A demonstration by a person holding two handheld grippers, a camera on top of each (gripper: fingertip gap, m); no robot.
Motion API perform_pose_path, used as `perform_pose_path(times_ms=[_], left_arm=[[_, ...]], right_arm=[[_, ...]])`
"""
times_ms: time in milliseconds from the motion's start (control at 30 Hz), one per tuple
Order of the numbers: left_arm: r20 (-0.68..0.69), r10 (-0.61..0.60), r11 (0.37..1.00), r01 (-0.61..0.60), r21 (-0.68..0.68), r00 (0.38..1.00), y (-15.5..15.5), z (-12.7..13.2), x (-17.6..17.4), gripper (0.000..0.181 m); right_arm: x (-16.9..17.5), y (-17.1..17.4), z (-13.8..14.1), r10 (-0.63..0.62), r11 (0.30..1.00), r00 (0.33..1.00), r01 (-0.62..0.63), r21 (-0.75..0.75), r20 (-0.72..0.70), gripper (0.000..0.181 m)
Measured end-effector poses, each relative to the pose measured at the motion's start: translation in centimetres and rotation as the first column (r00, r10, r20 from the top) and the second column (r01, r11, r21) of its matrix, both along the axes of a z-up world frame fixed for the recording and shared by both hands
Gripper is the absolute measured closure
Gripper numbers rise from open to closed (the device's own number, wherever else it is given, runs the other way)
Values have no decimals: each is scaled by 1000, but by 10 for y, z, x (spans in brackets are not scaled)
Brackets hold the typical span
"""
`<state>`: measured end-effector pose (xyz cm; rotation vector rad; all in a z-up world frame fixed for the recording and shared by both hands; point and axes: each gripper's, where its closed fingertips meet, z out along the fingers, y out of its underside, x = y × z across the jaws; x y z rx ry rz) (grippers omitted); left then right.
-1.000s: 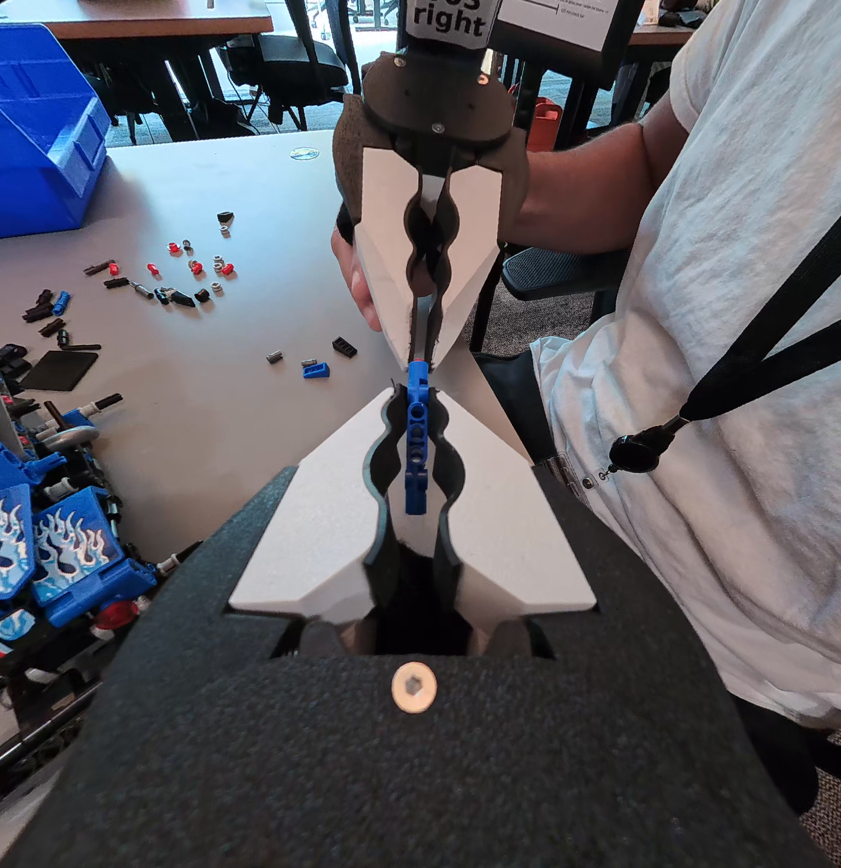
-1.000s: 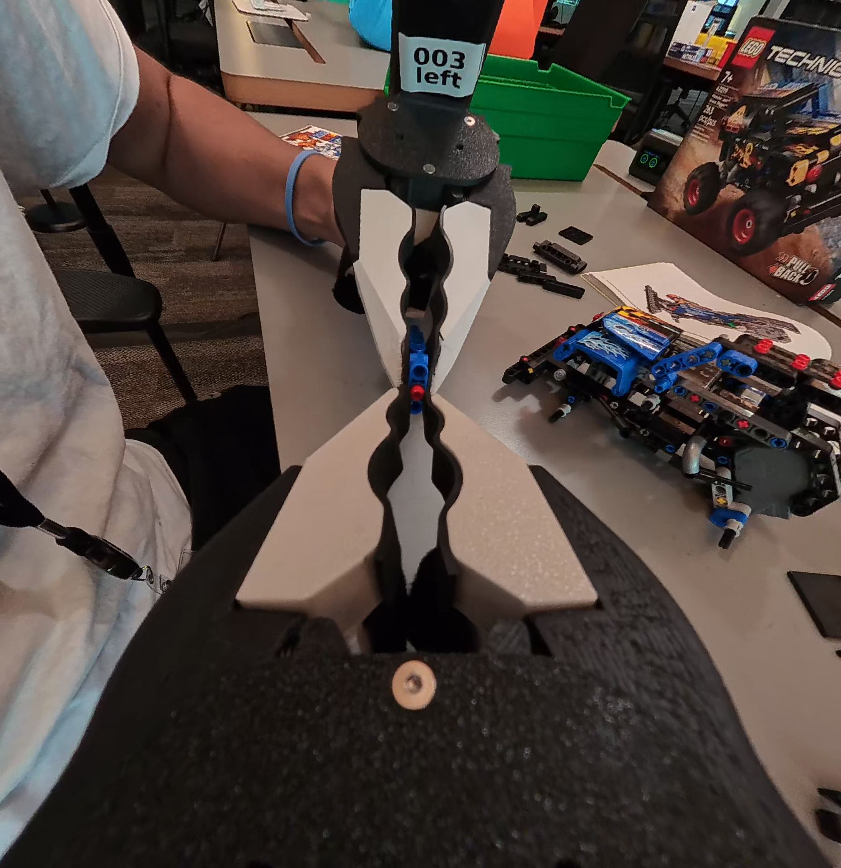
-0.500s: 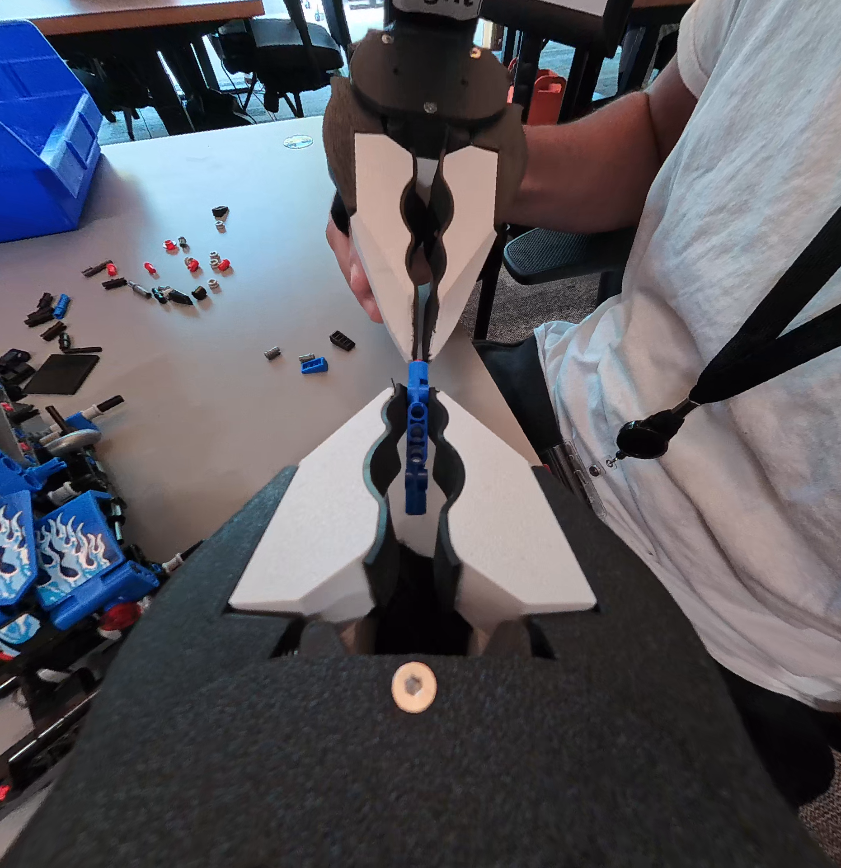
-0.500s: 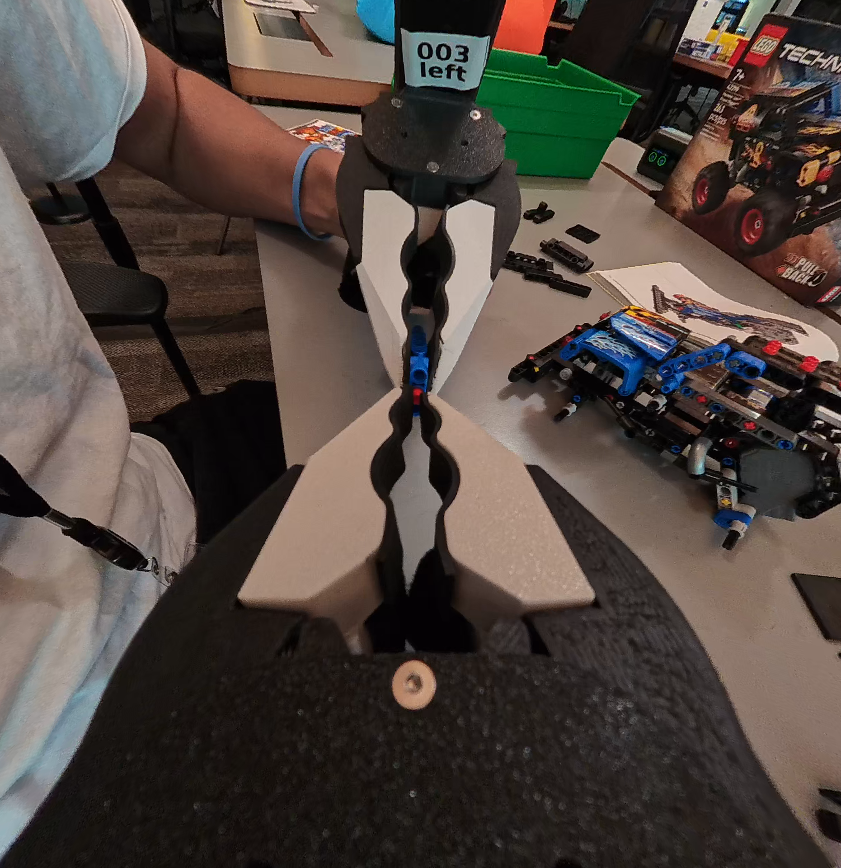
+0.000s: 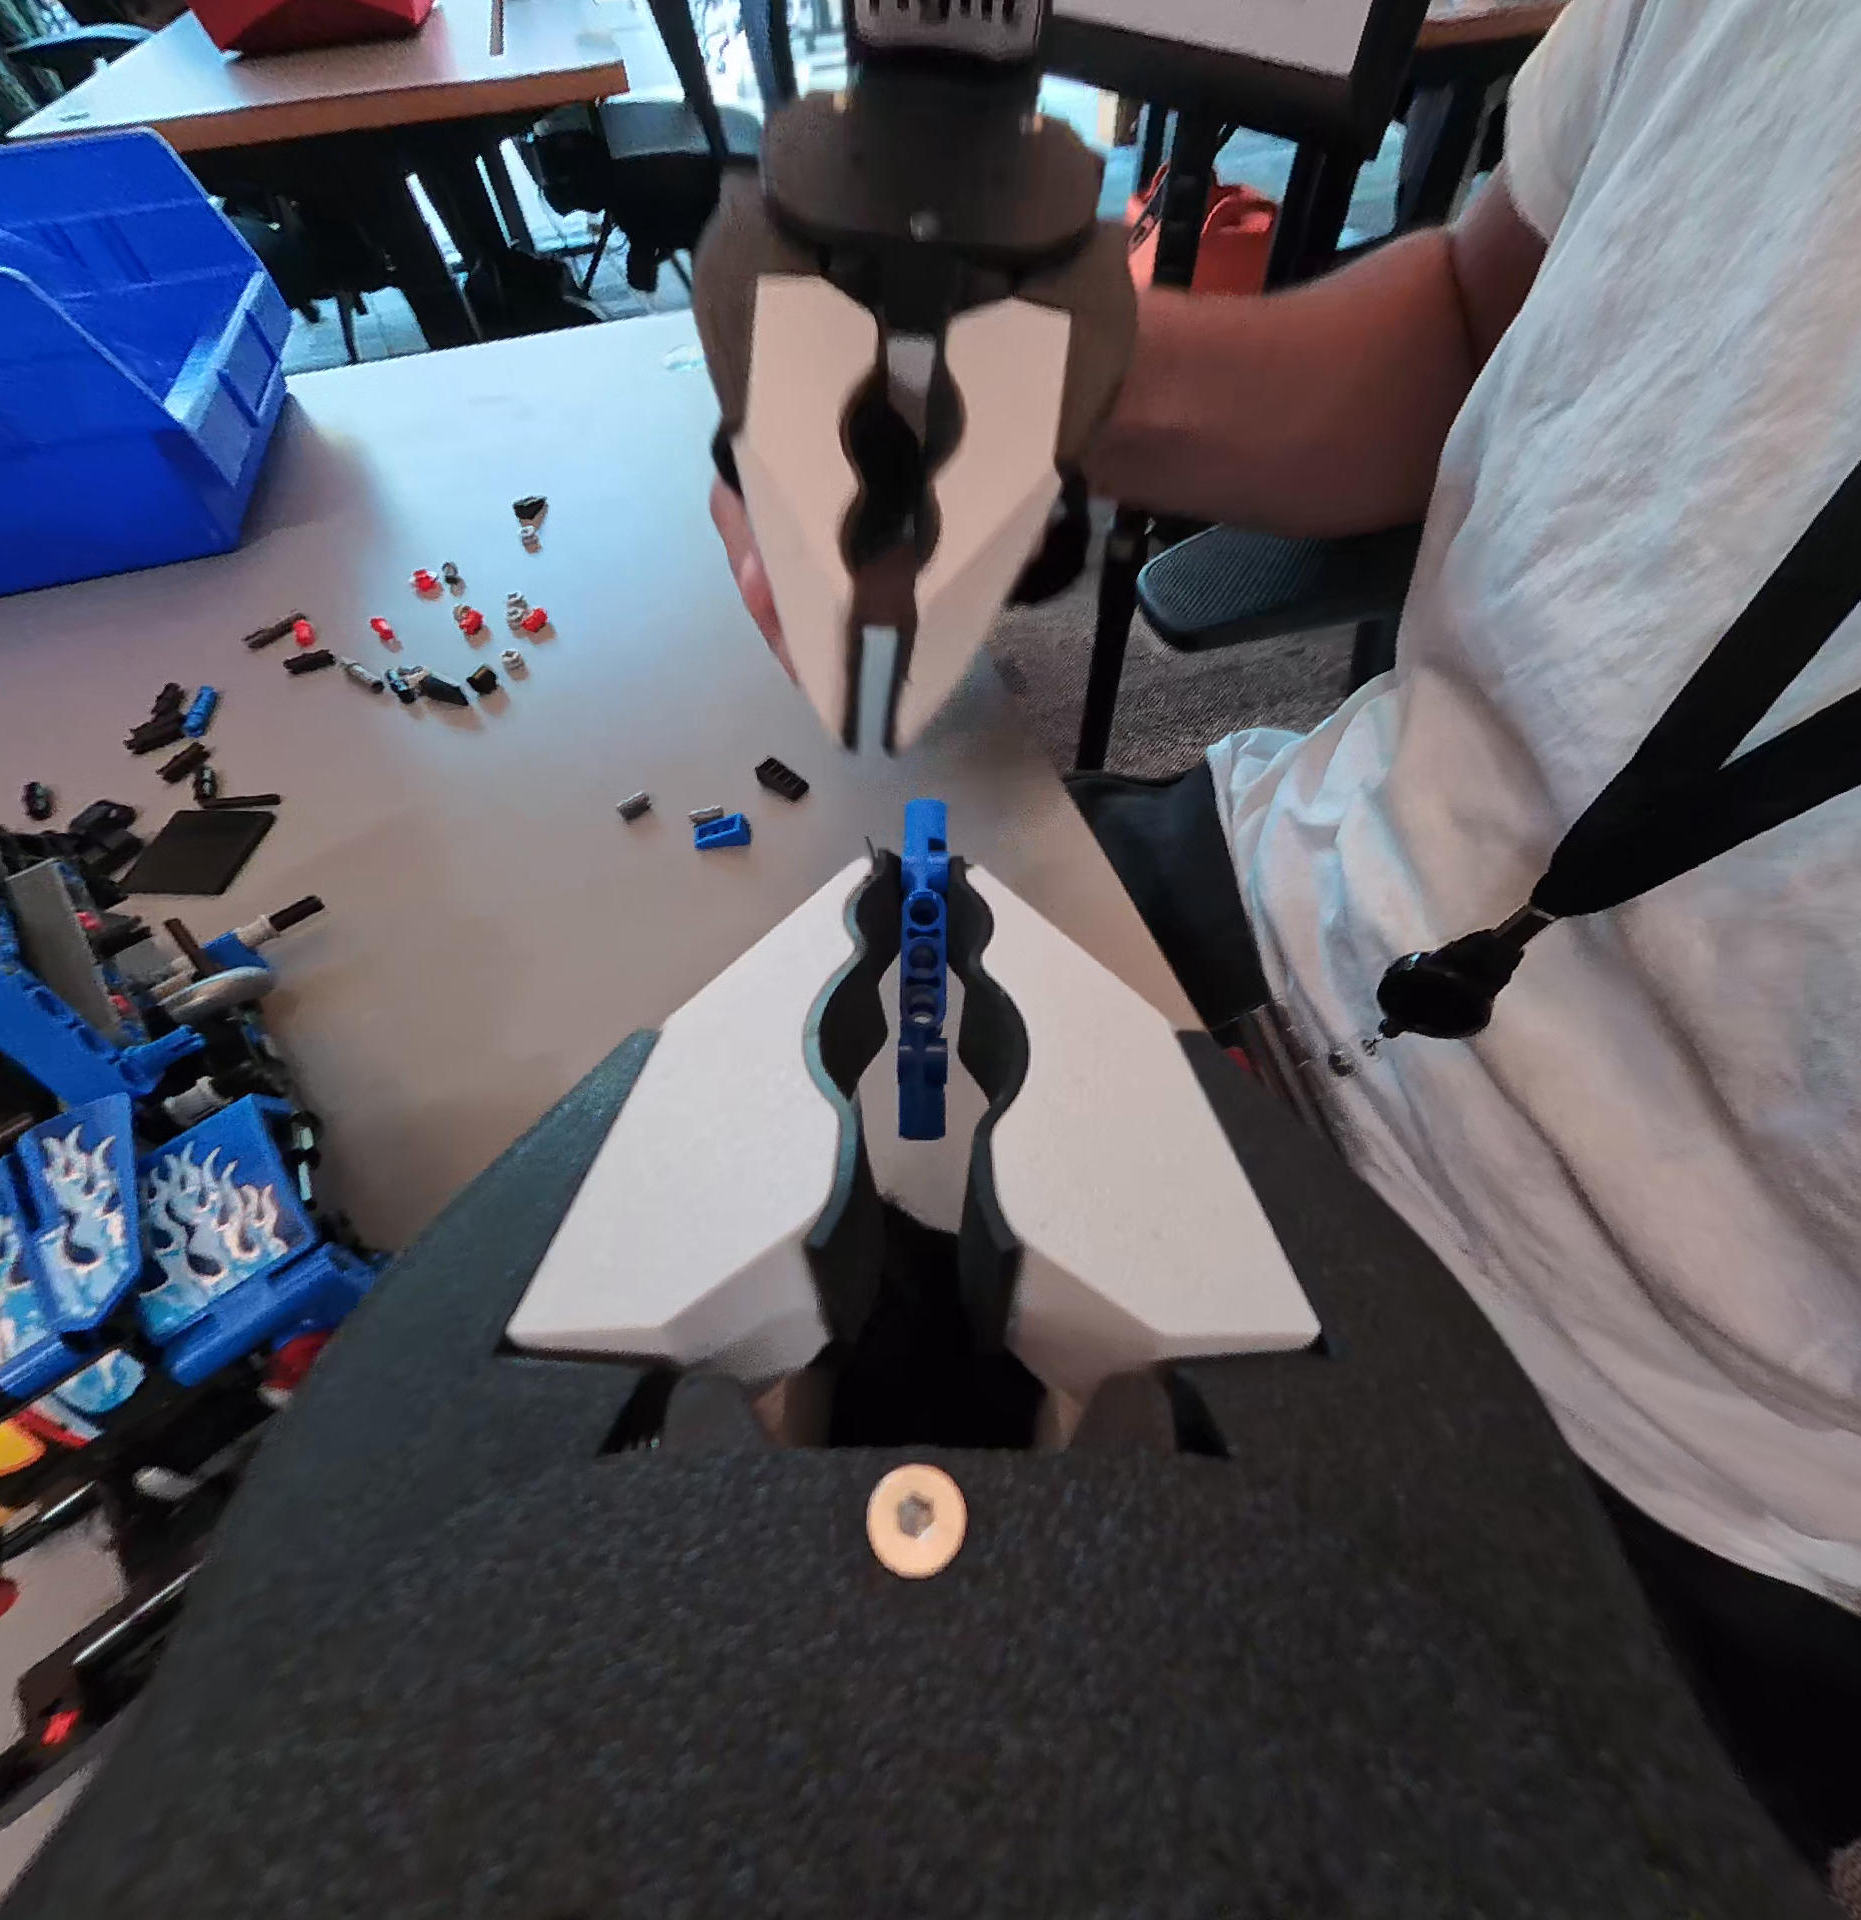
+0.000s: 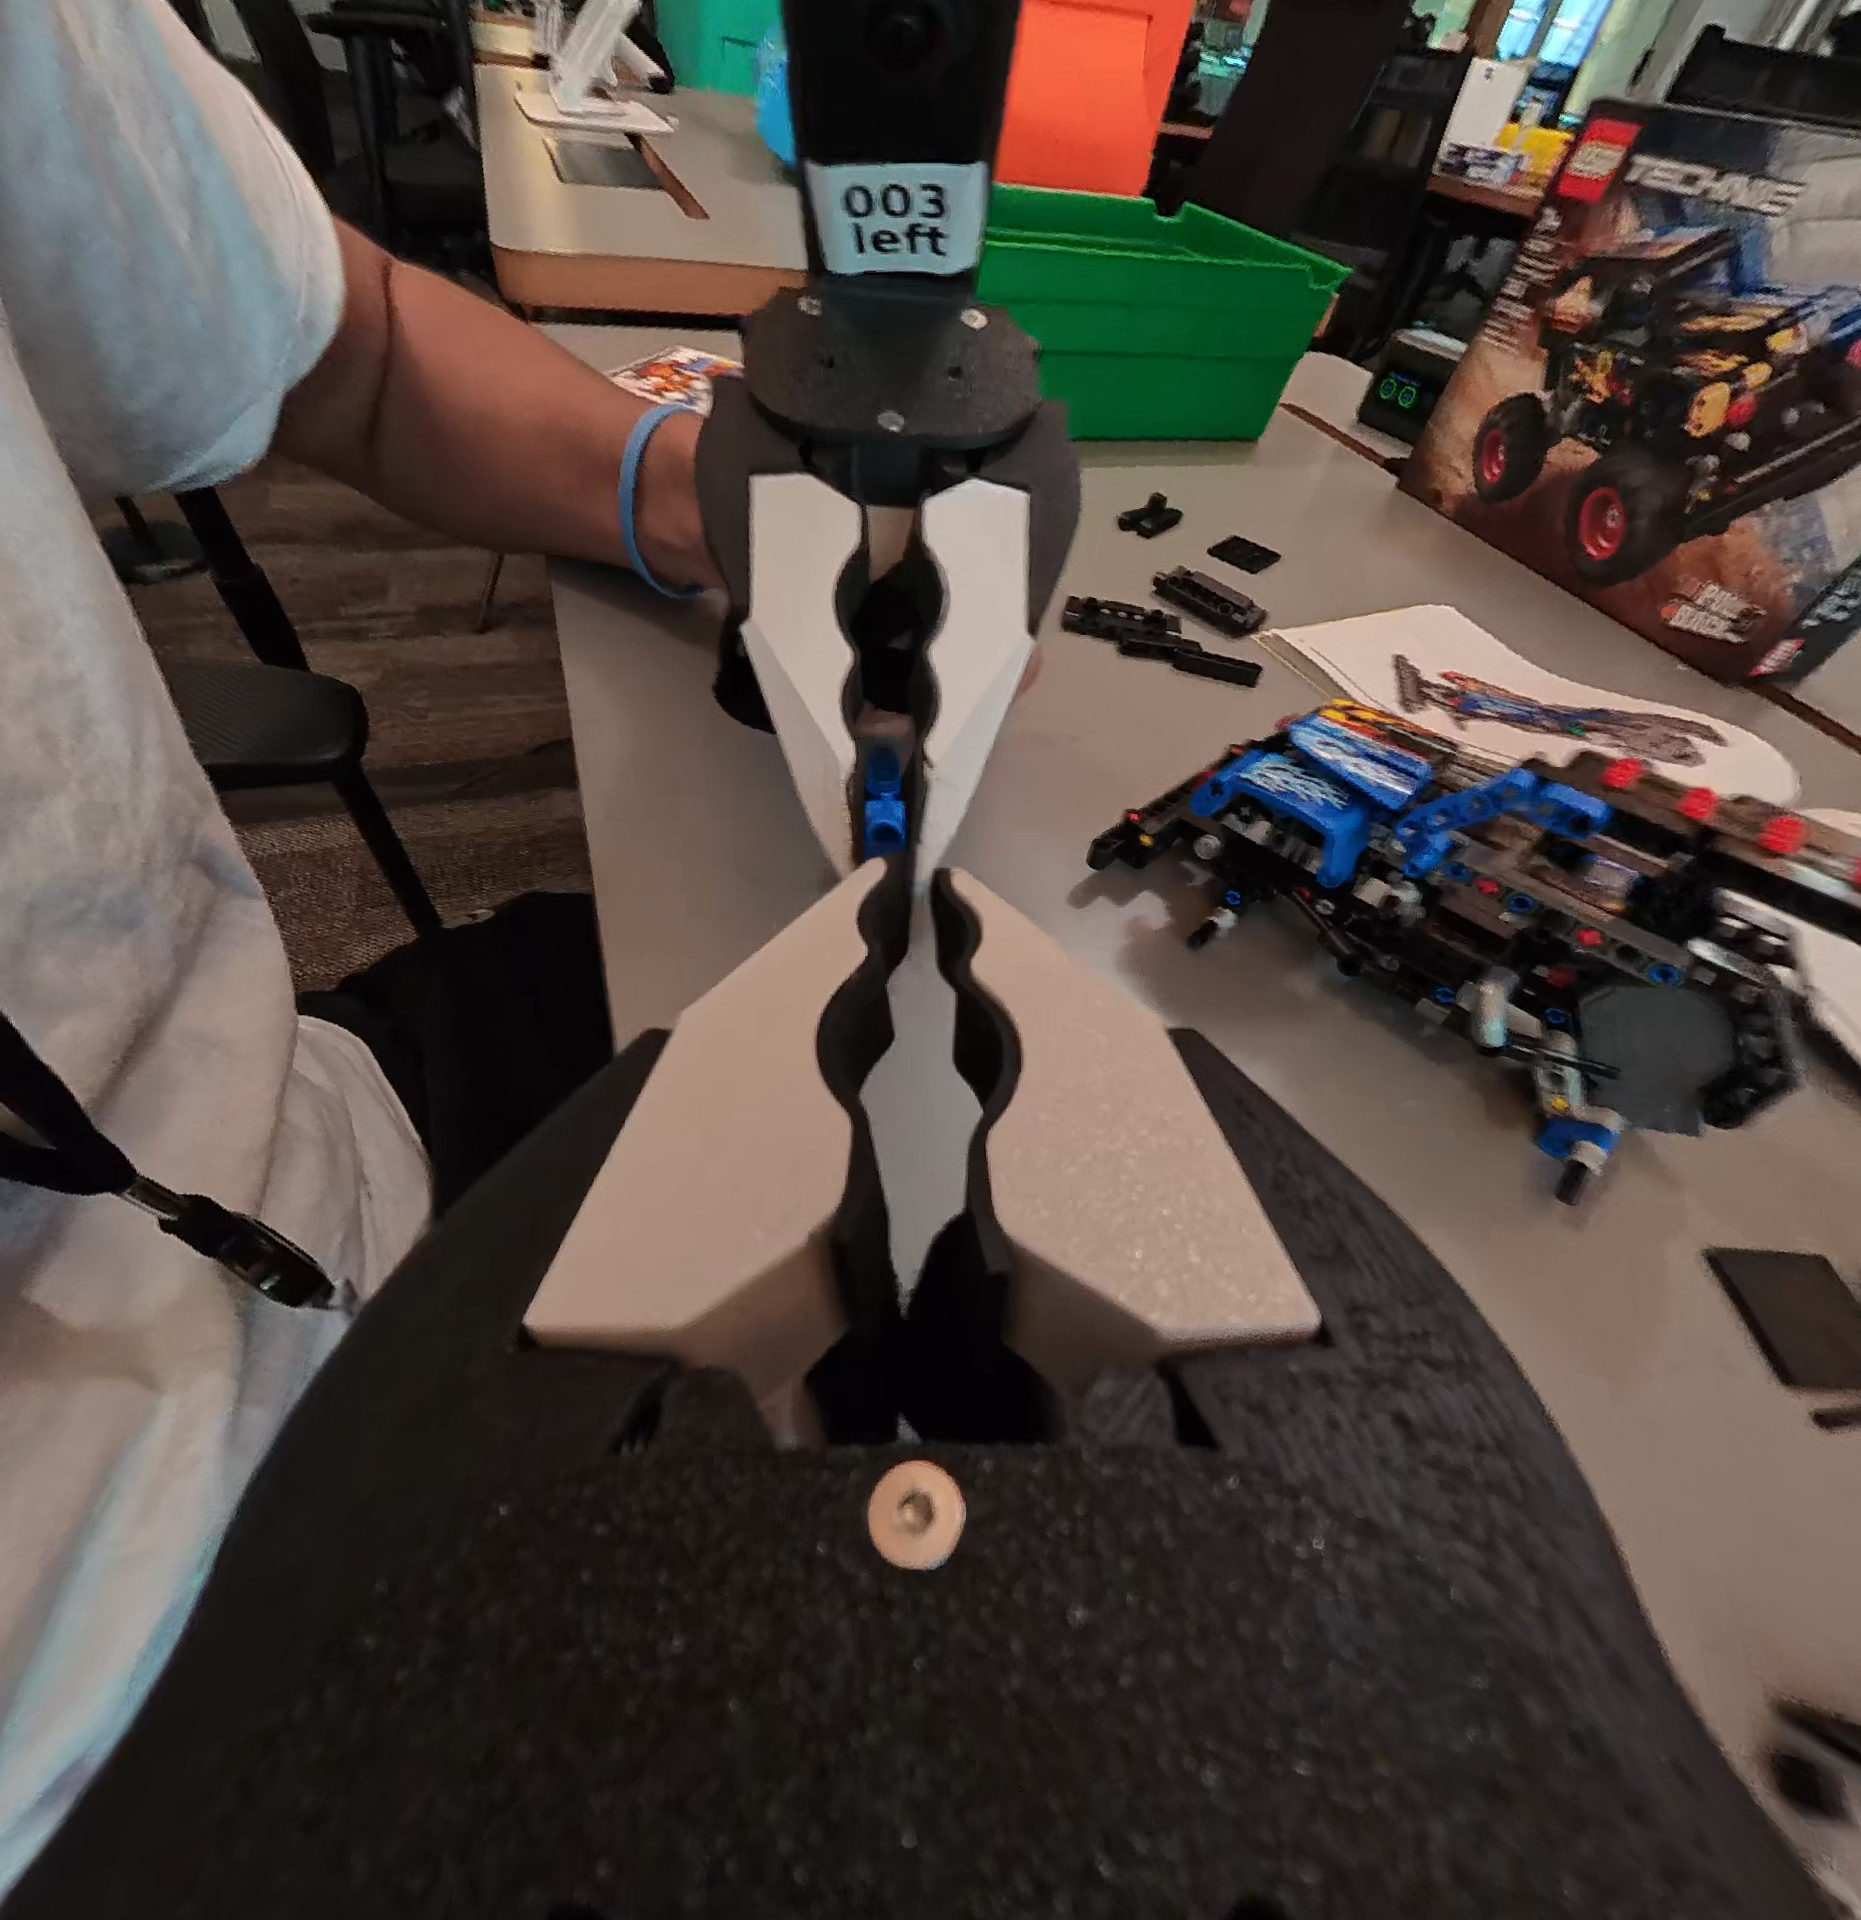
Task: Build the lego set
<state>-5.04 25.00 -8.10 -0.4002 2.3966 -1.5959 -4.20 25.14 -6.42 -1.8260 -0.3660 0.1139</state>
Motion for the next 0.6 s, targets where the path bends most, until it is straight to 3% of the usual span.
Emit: perform_pose_path(times_ms=[133,200,333,467,600], left_arm=[[-50,55,997,-52,64,997,11,-12,9,175],[-109,105,988,-92,121,988,21,-25,16,175],[-158,78,990,-57,133,984,25,-30,12,175],[-193,64,984,-29,178,979,32,-36,9,175],[-168,81,973,-42,226,982,40,-43,12,175]], right_arm=[[58,-26,-5,-179,977,983,182,-110,38,174],[101,-48,-21,-317,921,947,321,-221,53,166],[176,-98,-52,-528,772,834,550,-320,160,161],[195,-119,-69,-574,745,816,554,-373,66,160],[201,-120,-77,-549,738,822,563,-372,155,163]])
